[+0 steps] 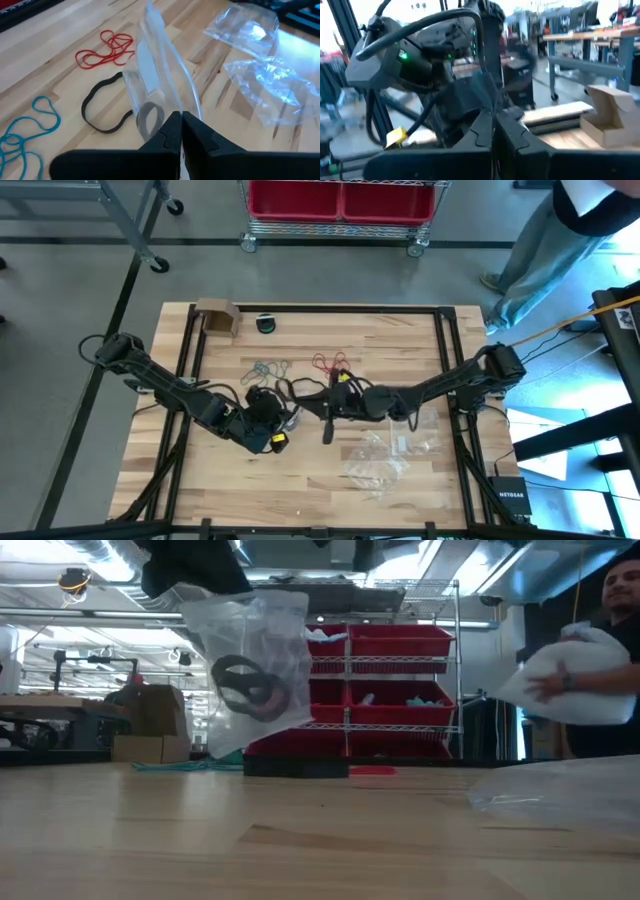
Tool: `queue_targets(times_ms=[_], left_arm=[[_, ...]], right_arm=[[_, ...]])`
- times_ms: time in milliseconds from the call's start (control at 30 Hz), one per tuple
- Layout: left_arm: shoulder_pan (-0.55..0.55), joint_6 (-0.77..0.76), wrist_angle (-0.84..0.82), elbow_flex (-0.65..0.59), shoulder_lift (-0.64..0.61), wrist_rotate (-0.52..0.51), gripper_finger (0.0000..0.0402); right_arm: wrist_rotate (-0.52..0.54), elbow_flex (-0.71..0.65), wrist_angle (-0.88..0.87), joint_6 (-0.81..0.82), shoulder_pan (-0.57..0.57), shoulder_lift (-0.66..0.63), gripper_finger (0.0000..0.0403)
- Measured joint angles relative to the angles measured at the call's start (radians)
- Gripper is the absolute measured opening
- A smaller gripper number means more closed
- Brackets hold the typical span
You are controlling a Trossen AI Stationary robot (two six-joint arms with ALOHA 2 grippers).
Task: Sort rubber bands
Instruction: Put the black rubber band into the transparent zip bag
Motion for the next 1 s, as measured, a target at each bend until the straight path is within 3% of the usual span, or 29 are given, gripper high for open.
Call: queue_targets(times_ms=[167,333,533,1000], left_arm=[[0.0,0.029,0.054,0.0,0.0,-0.001,0.0],[0.0,0.052,0.091,0.0,0.0,0.002,0.0],[-0.001,0.074,0.115,0.0,0.0,0.004,0.0],[-0.004,0.073,0.106,-0.002,-0.027,-0.009,0.0]], right_arm=[[0.0,0.0,0.205,-0.002,-0.006,0.09,0.0002],[-0.034,0.016,0.289,0.001,-0.015,0.154,0.0002],[-0.085,0.077,0.264,-0.056,-0.016,0.199,0.0002],[-0.094,0.077,0.092,-0.146,-0.019,0.199,0.0002]])
